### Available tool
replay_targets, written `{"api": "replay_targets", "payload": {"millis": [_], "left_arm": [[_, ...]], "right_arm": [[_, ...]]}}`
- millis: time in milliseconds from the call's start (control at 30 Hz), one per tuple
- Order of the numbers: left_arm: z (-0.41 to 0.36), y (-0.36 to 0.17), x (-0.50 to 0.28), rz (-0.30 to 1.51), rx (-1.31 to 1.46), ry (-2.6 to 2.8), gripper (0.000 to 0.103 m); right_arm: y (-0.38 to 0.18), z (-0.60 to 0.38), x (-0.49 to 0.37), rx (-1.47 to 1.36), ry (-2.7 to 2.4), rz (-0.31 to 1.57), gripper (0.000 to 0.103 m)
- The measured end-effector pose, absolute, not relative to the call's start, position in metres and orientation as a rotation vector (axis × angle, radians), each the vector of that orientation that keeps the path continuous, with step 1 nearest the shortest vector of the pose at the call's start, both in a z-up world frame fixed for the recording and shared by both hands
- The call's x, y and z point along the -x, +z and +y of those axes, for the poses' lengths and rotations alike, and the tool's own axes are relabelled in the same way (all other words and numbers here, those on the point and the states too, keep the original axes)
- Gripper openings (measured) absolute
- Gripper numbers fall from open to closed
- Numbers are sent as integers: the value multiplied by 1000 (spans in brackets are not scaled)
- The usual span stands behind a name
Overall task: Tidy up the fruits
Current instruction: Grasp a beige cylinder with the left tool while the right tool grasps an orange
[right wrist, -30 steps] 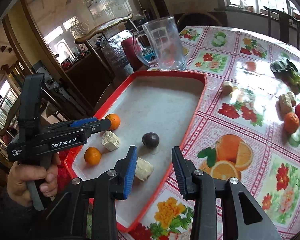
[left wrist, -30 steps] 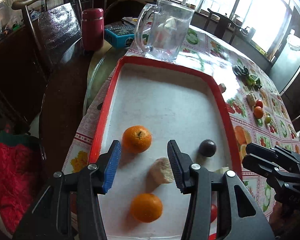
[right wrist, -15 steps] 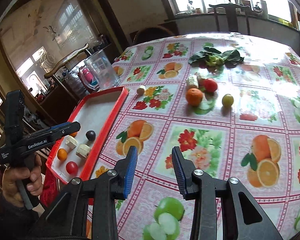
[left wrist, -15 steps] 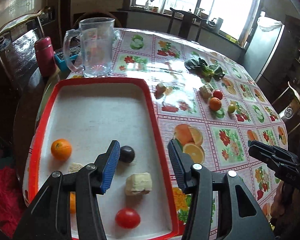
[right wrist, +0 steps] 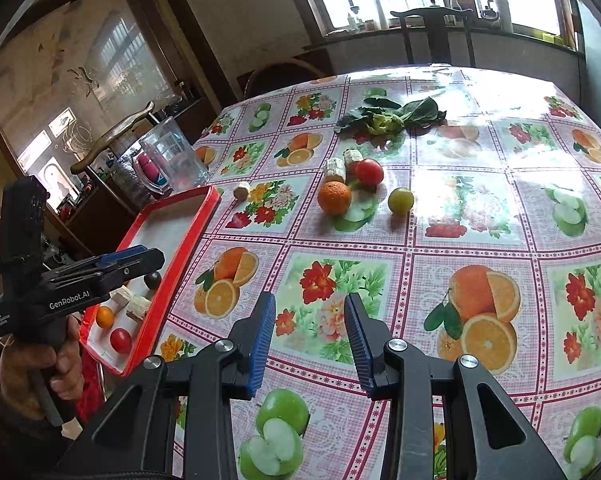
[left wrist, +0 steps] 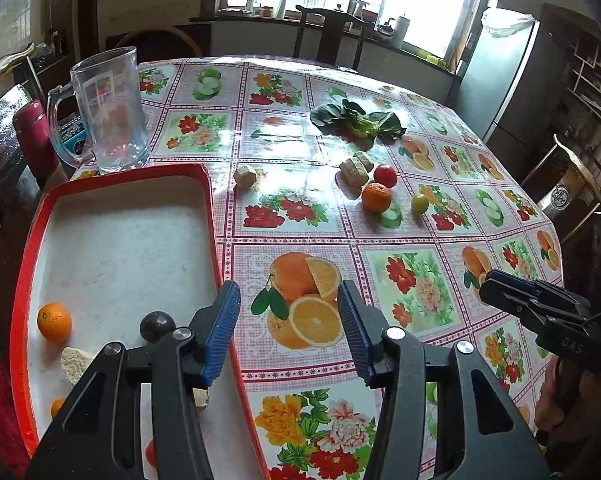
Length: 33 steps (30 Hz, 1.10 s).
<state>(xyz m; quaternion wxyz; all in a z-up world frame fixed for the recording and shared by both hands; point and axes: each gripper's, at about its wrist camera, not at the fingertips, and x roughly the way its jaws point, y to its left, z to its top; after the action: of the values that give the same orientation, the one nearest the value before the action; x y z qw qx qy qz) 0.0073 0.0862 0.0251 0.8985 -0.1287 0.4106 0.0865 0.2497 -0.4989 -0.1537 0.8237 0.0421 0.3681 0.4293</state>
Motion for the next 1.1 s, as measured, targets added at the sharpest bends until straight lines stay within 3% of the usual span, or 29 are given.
{"api": "replay_targets", "payload": {"millis": [433, 1100], "left_arm": [[110, 26, -75, 897, 156, 160, 49], [147, -37, -179, 1078, 60, 172, 49]], "right_arm": [[-147, -457, -285, -26, 913, 794, 38], [-177, -378, -367, 55, 836, 881, 43]]}}
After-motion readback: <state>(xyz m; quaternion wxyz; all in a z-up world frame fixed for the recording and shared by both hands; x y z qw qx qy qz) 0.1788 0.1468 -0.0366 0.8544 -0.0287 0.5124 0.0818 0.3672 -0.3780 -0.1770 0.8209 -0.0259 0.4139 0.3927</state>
